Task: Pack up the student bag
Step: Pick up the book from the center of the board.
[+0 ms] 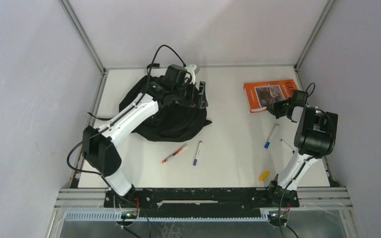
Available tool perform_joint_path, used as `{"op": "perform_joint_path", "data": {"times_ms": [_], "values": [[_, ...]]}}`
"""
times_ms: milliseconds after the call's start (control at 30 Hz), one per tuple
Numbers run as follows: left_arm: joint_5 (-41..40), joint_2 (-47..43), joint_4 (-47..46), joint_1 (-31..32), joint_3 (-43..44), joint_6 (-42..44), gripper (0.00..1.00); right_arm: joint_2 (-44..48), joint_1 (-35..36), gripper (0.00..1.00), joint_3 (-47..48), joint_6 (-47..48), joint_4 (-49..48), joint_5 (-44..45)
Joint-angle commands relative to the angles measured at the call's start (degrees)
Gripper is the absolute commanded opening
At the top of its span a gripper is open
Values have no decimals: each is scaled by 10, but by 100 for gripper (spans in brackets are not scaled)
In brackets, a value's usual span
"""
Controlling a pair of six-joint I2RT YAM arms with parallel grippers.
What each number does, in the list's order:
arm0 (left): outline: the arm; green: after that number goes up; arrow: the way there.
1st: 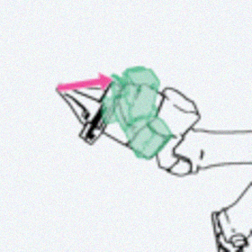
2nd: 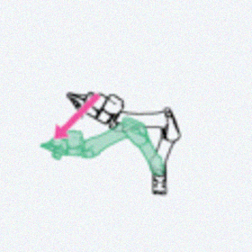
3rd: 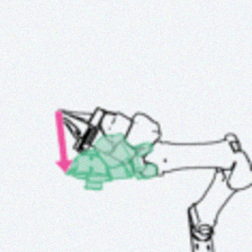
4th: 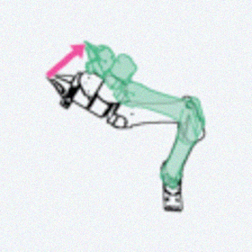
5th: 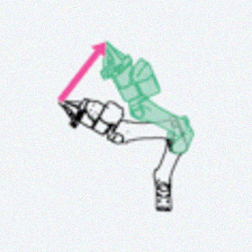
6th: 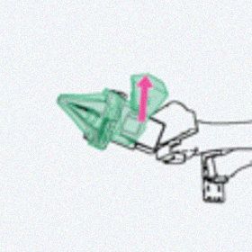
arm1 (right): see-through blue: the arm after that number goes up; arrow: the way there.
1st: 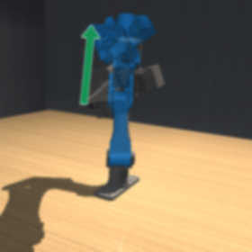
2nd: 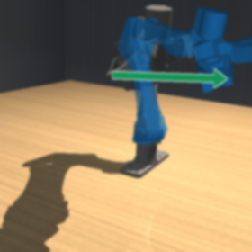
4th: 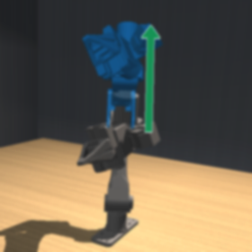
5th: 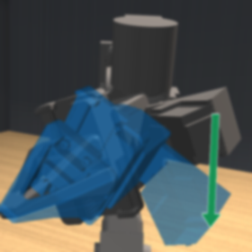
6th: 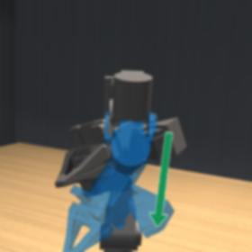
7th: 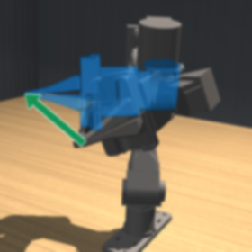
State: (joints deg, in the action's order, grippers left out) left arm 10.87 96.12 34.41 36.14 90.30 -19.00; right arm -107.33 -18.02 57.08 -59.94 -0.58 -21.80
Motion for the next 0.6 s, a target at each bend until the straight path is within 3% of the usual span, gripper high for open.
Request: {"op": "perform_joint_path", "data": {"times_ms": [0, 333, 567], "values": [[-20, -11, -10, -1, -7, 13, 88, 40, 16, 0, 7, 52, 11, -10], [-77, -56, 23, -7, 4, 53, 89, 166, 102, 0, -3, 213, 61, -145], [-9, -98, 29, -61, -5, 19, 90, 268, 131, 0, -58, 266, 26, -285]]}}
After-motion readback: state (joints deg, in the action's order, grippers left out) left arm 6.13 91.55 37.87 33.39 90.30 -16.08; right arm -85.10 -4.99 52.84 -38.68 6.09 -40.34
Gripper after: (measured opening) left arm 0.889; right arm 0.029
